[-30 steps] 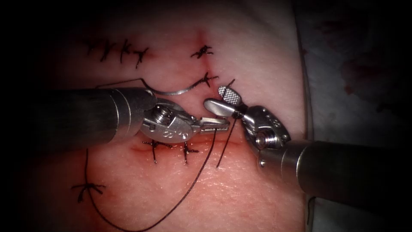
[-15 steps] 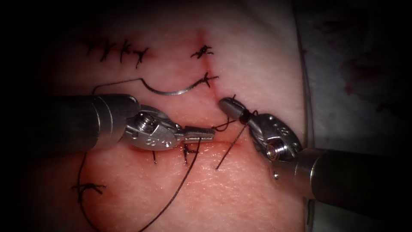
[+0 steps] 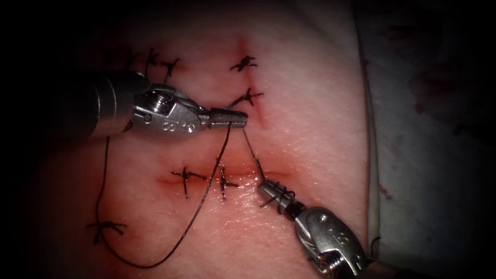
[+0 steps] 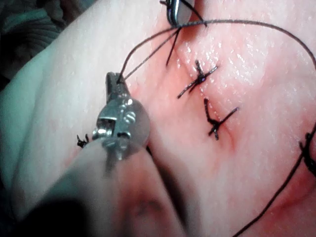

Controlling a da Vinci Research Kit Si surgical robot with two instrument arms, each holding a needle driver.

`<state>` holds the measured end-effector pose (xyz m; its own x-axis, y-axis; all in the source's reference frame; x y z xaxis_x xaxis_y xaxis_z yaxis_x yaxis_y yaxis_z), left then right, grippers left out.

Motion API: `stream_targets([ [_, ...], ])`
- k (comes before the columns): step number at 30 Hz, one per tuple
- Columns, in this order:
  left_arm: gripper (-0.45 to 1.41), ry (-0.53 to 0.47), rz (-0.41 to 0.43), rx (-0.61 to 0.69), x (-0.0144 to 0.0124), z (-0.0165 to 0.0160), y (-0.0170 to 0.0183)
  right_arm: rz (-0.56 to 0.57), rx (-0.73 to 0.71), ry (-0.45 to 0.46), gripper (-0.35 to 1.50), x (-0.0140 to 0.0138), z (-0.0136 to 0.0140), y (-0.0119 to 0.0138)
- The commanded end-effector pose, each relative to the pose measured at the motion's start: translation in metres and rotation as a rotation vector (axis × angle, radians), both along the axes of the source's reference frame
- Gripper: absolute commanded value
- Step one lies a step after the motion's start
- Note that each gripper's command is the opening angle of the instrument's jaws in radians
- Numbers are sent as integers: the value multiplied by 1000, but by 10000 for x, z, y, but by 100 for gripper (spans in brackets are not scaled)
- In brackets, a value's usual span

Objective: Wound Closure
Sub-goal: Tighten the knot by pulling down with the right and up with the left.

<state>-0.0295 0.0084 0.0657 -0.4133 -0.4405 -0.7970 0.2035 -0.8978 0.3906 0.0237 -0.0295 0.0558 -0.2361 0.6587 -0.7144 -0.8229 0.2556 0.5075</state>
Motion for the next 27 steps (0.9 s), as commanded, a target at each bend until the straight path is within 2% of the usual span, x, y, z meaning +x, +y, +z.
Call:
stream_targets([
  [1, -45, -5, -12, -4, -6, 4, 14, -8, -8, -9, -35, 9, 2, -8],
  [8, -45, 6, -68, 10, -17, 12, 86, -19, -11, -52, -35, 12, 2, -21],
  [12, -45, 30, -95, -6, -25, 38, 125, -25, 10, -82, -35, 12, 2, -30],
  [18, -45, 48, -104, -25, -23, 66, 136, -32, 39, -115, -35, 17, -3, -39],
  [23, -45, 50, -101, -29, -16, 76, 137, -41, 41, -108, -35, 20, -6, -39],
  [27, -45, 49, -122, -19, -14, 81, 153, -52, 27, -103, -35, 25, -8, -38],
])
